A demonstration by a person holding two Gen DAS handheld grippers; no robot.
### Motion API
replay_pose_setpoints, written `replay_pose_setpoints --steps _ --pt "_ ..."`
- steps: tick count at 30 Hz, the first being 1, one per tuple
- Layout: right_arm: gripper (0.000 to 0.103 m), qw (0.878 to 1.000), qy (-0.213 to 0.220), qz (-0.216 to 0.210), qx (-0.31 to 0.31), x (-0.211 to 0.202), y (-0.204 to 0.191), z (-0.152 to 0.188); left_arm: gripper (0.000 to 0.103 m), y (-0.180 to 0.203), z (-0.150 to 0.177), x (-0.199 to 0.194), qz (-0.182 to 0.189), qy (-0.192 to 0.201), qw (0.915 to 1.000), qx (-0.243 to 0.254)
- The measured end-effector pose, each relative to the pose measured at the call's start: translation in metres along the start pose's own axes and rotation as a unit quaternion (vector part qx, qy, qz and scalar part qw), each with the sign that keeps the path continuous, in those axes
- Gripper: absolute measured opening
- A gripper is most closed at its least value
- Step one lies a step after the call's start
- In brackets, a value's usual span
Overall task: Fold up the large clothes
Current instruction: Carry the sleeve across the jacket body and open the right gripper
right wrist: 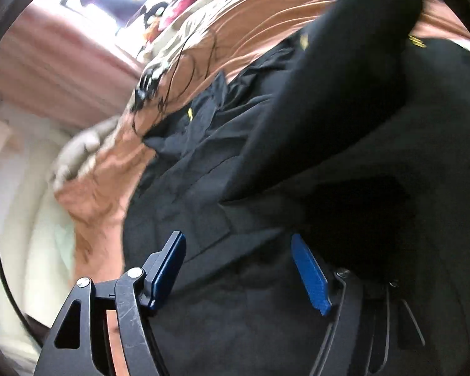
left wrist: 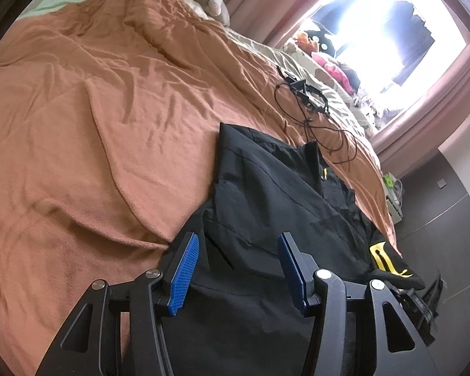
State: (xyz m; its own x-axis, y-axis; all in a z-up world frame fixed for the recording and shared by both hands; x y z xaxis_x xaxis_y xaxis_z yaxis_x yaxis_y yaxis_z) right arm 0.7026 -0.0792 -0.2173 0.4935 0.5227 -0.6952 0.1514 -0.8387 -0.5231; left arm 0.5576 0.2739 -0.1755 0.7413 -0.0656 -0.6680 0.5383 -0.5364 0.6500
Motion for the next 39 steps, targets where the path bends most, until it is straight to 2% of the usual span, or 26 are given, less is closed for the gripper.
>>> replay_pose_setpoints --steps 2,7,9,12,18,25,26,27,28,29,31,34,39 --pt "0.07 0.999 0.024 0.0 0.021 -0.022 0.012 -0.004 0.054 0.002 0.001 -0.002 0.003 0.0 1.0 0.001" --pt "0.07 0.992 0.093 0.033 0.075 -0.075 0.057 -0.016 0.054 0.007 0.006 -0.008 -0.001 0.004 0.9998 0.018" --pt "0.07 0.988 0.109 0.056 0.092 -0.088 0.076 -0.017 0.054 0.008 0.006 -0.007 -0.004 0.005 0.9998 0.021" --pt "0.07 0.982 0.126 0.069 0.12 -0.102 0.109 -0.02 0.054 0.007 0.006 -0.005 -0.008 0.005 0.9997 0.022" --pt "0.07 0.969 0.142 0.091 0.182 -0.111 0.171 -0.016 0.054 0.0 0.004 0.002 -0.024 0.005 0.9993 0.028" --pt "0.07 0.963 0.146 0.09 0.207 -0.087 0.199 -0.021 0.054 -0.008 0.001 0.01 -0.036 0.001 0.9991 0.021" --pt "0.065 0.962 0.142 0.097 0.213 -0.081 0.207 -0.021 0.055 -0.008 0.001 0.01 -0.036 0.001 0.9991 0.021" --pt "0.046 0.96 0.143 0.099 0.218 -0.077 0.212 -0.022 0.055 -0.008 0.002 0.01 -0.036 0.001 0.9991 0.021" --pt "0.033 0.959 0.15 0.098 0.221 -0.076 0.216 -0.023 0.055 -0.008 0.002 0.01 -0.036 0.0 0.9991 0.021" --pt "0.015 0.958 0.154 0.093 0.223 -0.076 0.214 -0.024 0.054 -0.008 0.002 0.01 -0.036 0.001 0.9991 0.021" --pt "0.011 0.957 0.182 0.079 0.211 -0.086 0.204 -0.034 0.054 -0.008 0.001 0.01 -0.036 0.002 0.9991 0.023" --pt "0.01 0.959 0.231 0.071 0.152 -0.112 0.166 -0.057 0.054 -0.007 0.0 0.008 -0.031 0.003 0.9993 0.019" --pt "0.01 0.959 0.275 0.016 0.058 -0.136 0.078 -0.084 0.054 -0.005 -0.001 0.002 -0.019 0.004 0.9997 0.014"
Point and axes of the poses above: each gripper's, at about its wrist camera, not at the fingertips, and x roughly the way its jaws point, y to its right, z to its underside, the point moved 10 cm from there along x, roughly the way its jaws point, and after that the axes turned 14 degrees about -x, right-handed, at the moved point
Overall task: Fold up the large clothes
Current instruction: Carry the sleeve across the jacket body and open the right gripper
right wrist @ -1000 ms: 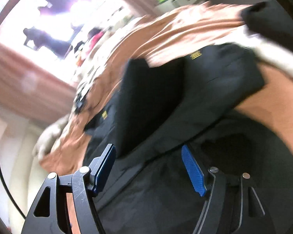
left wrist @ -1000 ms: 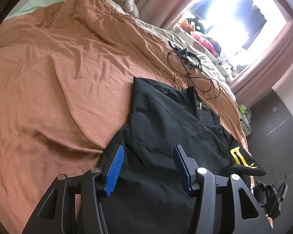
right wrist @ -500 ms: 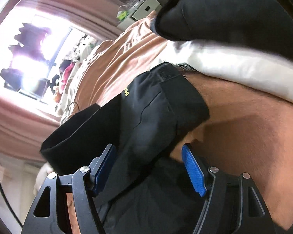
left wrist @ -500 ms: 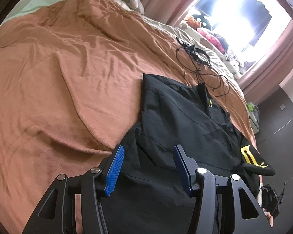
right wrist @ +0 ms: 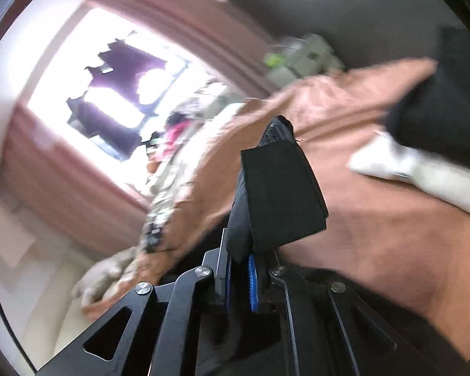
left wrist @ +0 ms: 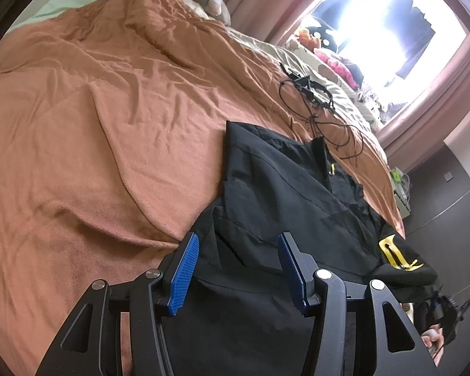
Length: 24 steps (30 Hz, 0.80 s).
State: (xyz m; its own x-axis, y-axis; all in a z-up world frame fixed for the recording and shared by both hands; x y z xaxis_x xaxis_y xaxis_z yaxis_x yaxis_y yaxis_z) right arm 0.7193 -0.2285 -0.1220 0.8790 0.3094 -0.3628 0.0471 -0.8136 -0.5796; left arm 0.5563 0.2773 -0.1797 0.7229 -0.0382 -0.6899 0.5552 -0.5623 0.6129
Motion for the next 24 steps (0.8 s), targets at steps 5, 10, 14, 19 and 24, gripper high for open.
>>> replay_pose_setpoints --steps 5,10,14,19,24 --pt "0.009 0.996 0.007 -0.06 -0.058 -0.001 -0.086 0.004 0.054 -0.002 -0.001 -0.007 0.009 -0.003 0.9999 -0.006" --pt "0.009 0.991 -0.003 -0.101 -0.093 0.001 -0.145 0.029 0.054 -0.008 -0.006 -0.016 0.019 -0.002 0.9997 -0.016" --pt "0.009 0.984 -0.017 -0.122 -0.126 0.018 -0.187 0.05 0.054 -0.016 -0.013 -0.023 0.025 -0.002 0.9993 -0.028" --pt "0.009 0.976 -0.04 -0.147 -0.159 0.041 -0.224 0.078 0.054 -0.027 -0.023 -0.028 0.032 -0.002 0.9985 -0.045" --pt "0.009 0.961 -0.08 -0.166 -0.205 0.068 -0.265 0.127 0.054 -0.038 -0.032 -0.031 0.032 0.001 0.9978 -0.058"
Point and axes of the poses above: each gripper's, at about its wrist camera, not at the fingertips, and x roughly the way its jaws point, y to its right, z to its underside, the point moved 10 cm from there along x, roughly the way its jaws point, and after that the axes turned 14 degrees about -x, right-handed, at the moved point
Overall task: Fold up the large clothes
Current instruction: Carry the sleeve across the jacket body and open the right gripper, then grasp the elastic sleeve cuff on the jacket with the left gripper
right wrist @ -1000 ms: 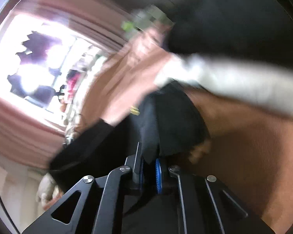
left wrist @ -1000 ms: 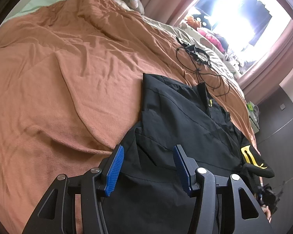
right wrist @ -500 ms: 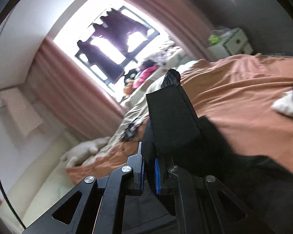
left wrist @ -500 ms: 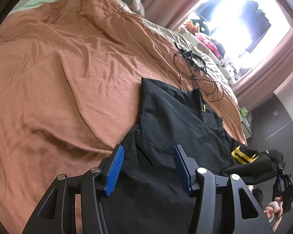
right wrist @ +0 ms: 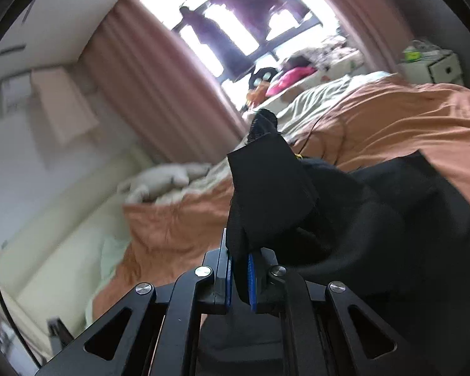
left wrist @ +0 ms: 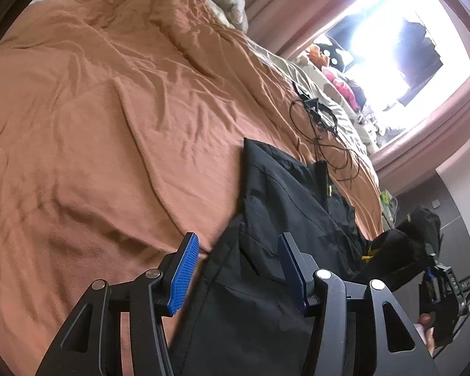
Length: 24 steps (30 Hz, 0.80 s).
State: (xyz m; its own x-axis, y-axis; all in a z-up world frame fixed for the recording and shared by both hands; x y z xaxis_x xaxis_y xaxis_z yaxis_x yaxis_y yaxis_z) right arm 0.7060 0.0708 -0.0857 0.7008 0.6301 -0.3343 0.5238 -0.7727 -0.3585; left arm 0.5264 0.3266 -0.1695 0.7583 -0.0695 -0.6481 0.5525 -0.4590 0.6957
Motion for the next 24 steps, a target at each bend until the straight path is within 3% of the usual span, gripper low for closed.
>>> replay_pose_setpoints --steps 2,4,6,7,12,24 --pt "0.009 1.0 -0.022 -0.004 -0.016 0.016 -0.014 0.016 0.054 -0.004 -0.003 0.0 -0.003 0.001 1.0 -0.004" --pt "0.017 0.998 -0.057 -0.012 -0.034 0.034 -0.031 0.04 0.054 -0.008 -0.006 0.0 -0.005 0.001 0.9999 -0.01" --pt "0.059 0.991 -0.124 -0.031 -0.036 0.059 -0.044 0.071 0.054 -0.011 -0.008 0.001 -0.007 0.001 0.9999 -0.016" --pt "0.065 0.987 -0.151 -0.036 -0.034 0.066 -0.046 0.087 0.054 -0.011 -0.008 0.002 -0.008 0.001 0.9998 -0.016" --pt "0.066 0.98 -0.194 -0.04 -0.004 0.06 -0.034 0.112 0.054 -0.011 -0.009 0.002 -0.015 0.005 0.9998 -0.011" --pt "0.066 0.976 -0.162 0.067 0.132 -0.017 0.095 0.09 0.054 0.035 0.017 0.023 -0.01 -0.015 0.9991 0.039"
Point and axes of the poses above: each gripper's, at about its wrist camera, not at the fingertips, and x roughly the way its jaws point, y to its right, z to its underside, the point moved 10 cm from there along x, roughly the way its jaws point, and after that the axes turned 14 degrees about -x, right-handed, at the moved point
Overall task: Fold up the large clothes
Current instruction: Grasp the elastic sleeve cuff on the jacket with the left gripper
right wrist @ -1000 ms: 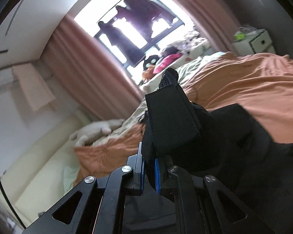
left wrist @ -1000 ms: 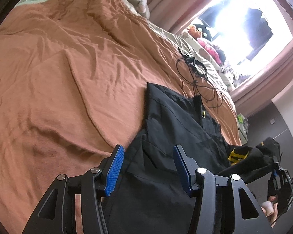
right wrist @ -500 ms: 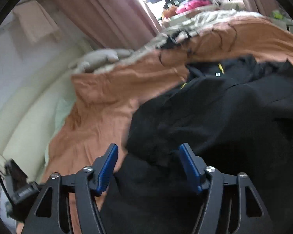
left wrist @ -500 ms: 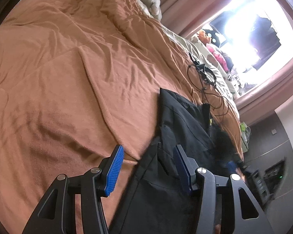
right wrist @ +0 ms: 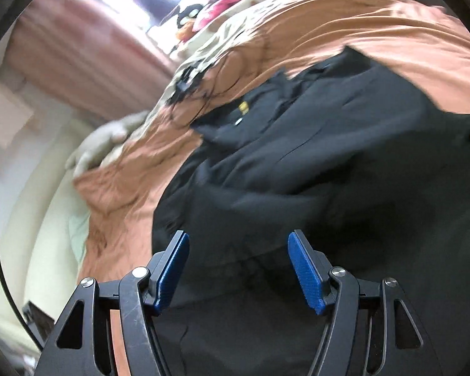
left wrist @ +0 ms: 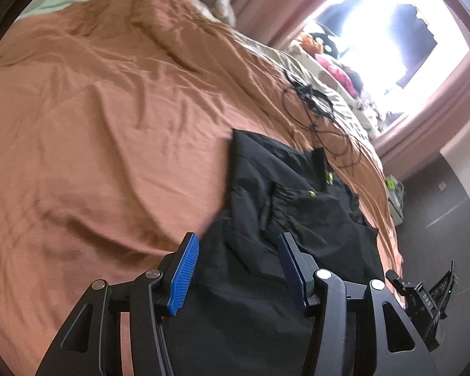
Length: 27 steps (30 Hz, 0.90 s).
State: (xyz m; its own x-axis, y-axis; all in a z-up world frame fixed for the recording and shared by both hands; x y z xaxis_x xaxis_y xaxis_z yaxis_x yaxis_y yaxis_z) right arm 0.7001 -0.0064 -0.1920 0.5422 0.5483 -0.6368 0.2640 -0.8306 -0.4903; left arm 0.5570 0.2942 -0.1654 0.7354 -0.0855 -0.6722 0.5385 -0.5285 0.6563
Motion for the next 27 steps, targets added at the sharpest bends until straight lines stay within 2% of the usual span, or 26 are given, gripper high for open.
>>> replay_pose_setpoints --steps 4,11,15,19,23,27 --pt "0.066 0.999 0.016 0.022 0.036 -0.017 0.034 -0.009 0.054 0.029 0.007 0.017 0.003 -0.016 0.9996 0.023" --pt "0.066 0.996 0.021 0.03 0.078 -0.03 0.081 -0.014 0.055 0.062 0.014 0.068 -0.037 -0.051 0.9948 0.08" --pt "0.066 0.992 0.044 0.033 0.113 -0.044 0.116 -0.021 0.055 0.065 0.013 0.1 -0.069 -0.058 0.9916 0.093" --pt "0.066 0.987 0.053 0.034 0.148 -0.049 0.144 -0.023 0.055 0.065 0.017 0.137 -0.104 -0.081 0.9832 0.125" --pt "0.066 0.976 0.067 0.015 0.209 -0.052 0.172 -0.019 0.055 0.052 0.013 0.164 -0.153 -0.083 0.9769 0.124" --pt "0.066 0.966 0.092 0.002 0.243 -0.055 0.191 -0.022 0.055 0.048 0.016 0.181 -0.171 -0.088 0.9717 0.137"
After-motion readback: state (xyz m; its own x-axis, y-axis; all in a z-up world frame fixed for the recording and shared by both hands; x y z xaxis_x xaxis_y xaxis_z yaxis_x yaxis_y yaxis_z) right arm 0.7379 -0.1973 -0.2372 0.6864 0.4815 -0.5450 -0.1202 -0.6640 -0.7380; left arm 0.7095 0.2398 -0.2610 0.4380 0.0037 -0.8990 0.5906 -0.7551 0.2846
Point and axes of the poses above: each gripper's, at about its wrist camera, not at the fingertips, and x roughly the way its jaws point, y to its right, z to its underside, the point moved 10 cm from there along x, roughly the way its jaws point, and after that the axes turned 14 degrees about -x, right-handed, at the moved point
